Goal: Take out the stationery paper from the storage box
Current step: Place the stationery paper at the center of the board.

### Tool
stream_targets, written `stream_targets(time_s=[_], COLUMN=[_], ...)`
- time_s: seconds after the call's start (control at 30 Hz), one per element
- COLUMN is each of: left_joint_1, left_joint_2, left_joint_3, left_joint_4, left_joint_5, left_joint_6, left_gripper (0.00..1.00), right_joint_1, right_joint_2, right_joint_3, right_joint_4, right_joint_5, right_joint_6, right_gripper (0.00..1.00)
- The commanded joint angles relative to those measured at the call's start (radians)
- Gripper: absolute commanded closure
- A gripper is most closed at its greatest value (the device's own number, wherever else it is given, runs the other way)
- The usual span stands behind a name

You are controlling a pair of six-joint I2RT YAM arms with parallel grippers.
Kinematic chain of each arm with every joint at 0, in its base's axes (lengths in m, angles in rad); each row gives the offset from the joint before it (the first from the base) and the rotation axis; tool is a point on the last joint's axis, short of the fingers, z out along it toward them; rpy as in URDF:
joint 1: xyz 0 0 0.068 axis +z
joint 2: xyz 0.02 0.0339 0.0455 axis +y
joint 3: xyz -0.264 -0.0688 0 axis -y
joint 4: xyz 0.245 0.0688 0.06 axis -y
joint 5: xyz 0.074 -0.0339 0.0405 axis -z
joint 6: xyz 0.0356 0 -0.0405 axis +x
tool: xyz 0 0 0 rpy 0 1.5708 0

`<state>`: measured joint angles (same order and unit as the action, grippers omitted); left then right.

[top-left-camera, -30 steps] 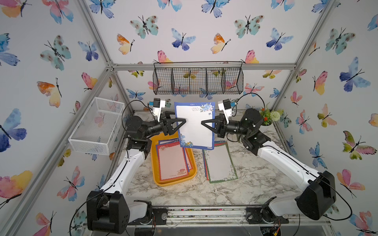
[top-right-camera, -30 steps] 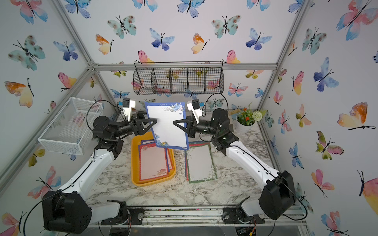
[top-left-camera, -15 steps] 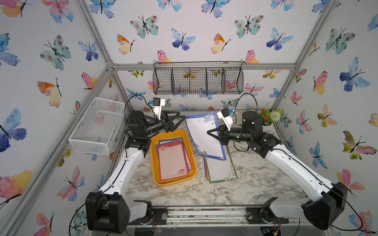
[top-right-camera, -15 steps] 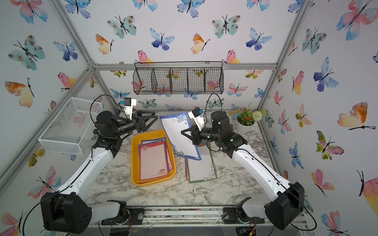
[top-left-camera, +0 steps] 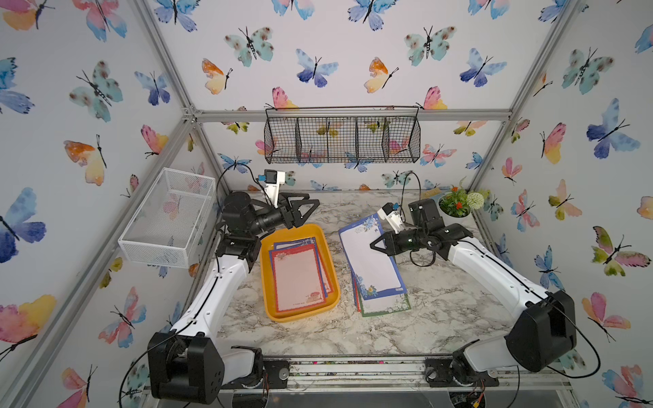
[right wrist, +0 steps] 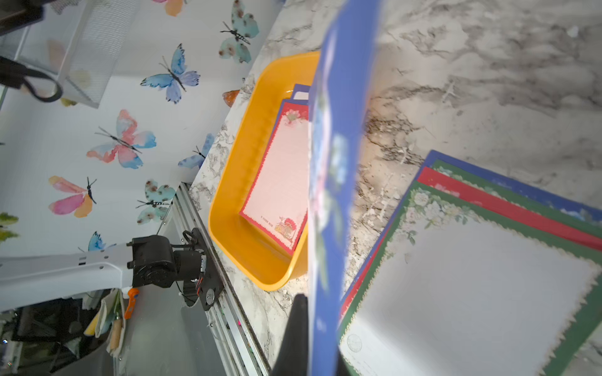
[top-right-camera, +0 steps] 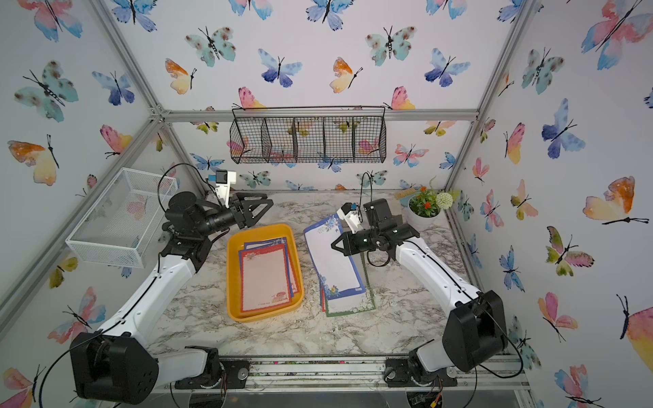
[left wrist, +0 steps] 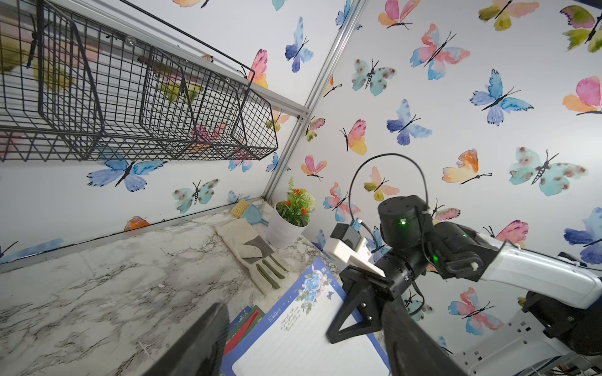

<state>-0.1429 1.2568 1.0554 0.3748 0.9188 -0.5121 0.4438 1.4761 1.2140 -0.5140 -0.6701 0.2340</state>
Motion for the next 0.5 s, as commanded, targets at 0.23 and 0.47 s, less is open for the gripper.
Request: stream_targets(time_s=[0.23, 0.47], left_joint_1=[0.008, 0.008], left_joint_2=[-0.025, -0.025], left_joint_3=[0.031, 0.032], left_joint_4=[-0.019, -0.025], left_joint_5=[-0.015, -0.020], left_joint_6=[0.012, 0.012], left_gripper=[0.23, 0.22], right_joint_1=[-0.086, -0.093], right_joint_2=[0.086, 0.096], right_joint_3=[-0.086, -0.151], right_joint_4=[-0.021, 0.089], right_joint_5=[-0.156, -0.257], right_joint_6=[0.054, 0.137], right_gripper=[0.98, 0.98])
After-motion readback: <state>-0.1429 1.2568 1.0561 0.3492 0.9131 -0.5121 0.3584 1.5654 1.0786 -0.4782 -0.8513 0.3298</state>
